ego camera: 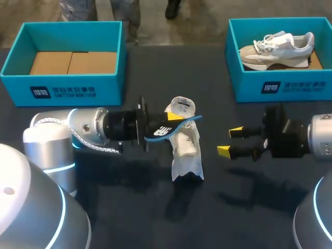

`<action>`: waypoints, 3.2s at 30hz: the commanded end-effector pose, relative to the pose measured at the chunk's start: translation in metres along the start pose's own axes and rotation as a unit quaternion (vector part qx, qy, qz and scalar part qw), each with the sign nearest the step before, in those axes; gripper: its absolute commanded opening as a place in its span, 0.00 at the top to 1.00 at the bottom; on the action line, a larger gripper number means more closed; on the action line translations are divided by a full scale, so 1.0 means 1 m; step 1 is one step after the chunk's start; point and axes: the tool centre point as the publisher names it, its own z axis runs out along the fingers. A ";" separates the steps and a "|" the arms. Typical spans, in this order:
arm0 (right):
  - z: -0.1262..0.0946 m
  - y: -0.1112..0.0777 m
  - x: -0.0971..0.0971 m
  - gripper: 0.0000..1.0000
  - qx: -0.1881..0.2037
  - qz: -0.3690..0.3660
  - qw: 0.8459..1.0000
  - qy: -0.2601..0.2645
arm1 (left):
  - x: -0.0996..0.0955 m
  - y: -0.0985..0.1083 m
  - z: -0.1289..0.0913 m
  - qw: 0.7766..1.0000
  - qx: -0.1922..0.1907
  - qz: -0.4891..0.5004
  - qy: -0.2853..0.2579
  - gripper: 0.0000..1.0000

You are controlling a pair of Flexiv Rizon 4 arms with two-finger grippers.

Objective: Take the shoe out of the shoebox, open the shoe tongue, remove and reinsert the insole, then place the shoe into the shoebox

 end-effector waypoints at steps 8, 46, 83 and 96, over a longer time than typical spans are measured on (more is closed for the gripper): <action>0.003 -0.001 0.000 0.00 0.010 -0.016 1.000 -0.007 | 0.005 0.001 -0.001 1.000 0.007 -0.004 0.001 1.00; 0.056 -0.003 -0.064 0.00 0.163 -0.232 0.959 0.009 | 0.041 0.038 -0.026 0.997 -0.041 -0.070 0.005 1.00; 0.058 -0.007 -0.072 0.00 0.194 -0.261 0.945 0.029 | 0.048 0.072 -0.014 0.995 -0.049 -0.082 -0.029 1.00; 0.060 -0.018 -0.076 0.00 0.205 -0.269 0.940 0.042 | 0.055 0.080 -0.016 0.994 -0.060 -0.083 -0.031 1.00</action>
